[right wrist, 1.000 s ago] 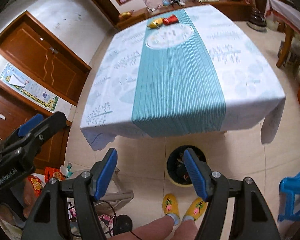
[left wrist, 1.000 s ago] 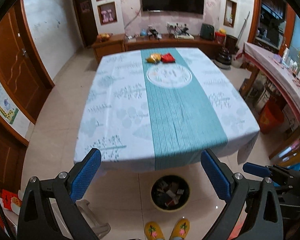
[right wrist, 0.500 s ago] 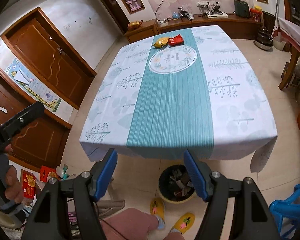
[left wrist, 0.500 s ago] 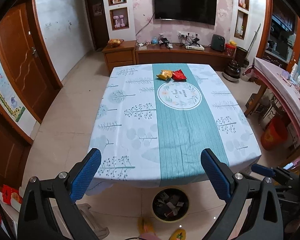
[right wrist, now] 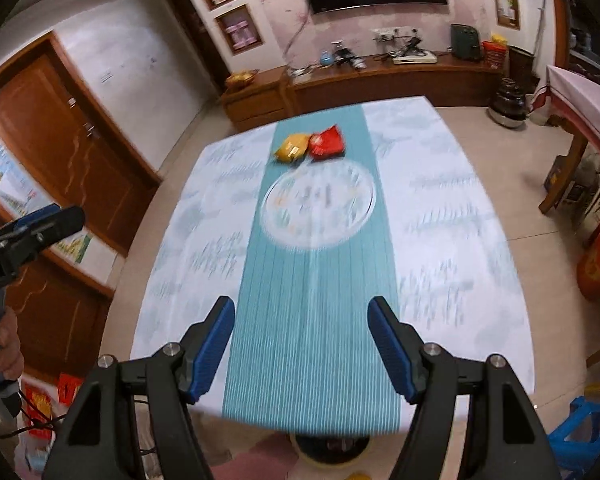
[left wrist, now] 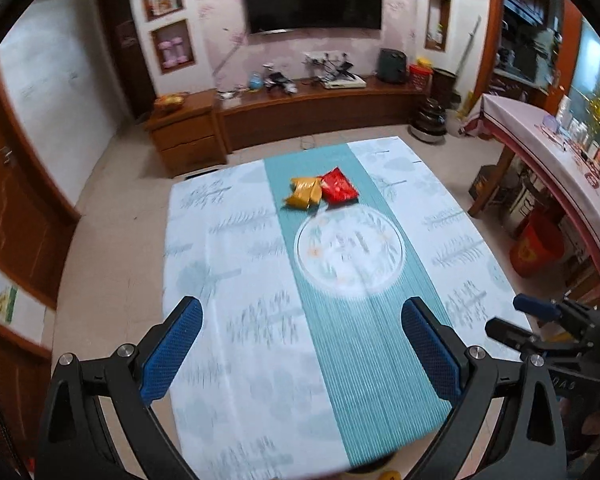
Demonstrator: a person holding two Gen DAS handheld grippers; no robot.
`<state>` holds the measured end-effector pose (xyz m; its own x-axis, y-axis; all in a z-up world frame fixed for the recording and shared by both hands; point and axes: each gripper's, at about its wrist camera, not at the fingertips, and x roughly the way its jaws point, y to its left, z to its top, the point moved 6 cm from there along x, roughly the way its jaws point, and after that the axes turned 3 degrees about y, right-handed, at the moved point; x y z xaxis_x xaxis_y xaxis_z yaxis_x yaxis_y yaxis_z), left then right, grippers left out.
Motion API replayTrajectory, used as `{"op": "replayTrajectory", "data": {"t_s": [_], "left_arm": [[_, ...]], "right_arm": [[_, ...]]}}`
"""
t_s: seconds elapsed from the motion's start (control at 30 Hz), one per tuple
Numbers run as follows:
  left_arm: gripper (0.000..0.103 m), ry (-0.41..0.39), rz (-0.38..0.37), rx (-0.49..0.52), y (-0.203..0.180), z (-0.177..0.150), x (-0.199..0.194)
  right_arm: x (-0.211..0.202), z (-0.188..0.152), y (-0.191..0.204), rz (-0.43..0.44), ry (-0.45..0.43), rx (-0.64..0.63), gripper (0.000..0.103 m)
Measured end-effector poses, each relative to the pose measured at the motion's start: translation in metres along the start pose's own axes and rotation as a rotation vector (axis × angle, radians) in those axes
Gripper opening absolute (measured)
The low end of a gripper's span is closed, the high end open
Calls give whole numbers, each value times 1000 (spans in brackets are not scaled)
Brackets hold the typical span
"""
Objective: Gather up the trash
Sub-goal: 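Raise both tools back toward the table, then grasp the yellow snack bag with the left gripper while the right grasps the red bag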
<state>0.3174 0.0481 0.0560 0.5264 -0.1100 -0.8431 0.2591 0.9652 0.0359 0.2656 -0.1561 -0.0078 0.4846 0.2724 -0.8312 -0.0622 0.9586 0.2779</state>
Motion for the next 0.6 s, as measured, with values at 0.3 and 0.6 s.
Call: {"op": "replayTrajectory", "data": {"t_s": [0.3,0.6], "left_arm": [[99,123,-91,93,18,101,157],[99,254,-136,52,17,142,305]], "right_arm": [[93,115,-11,-76,-3,112,69],[175,176,-37,-114,22,189,69]]}}
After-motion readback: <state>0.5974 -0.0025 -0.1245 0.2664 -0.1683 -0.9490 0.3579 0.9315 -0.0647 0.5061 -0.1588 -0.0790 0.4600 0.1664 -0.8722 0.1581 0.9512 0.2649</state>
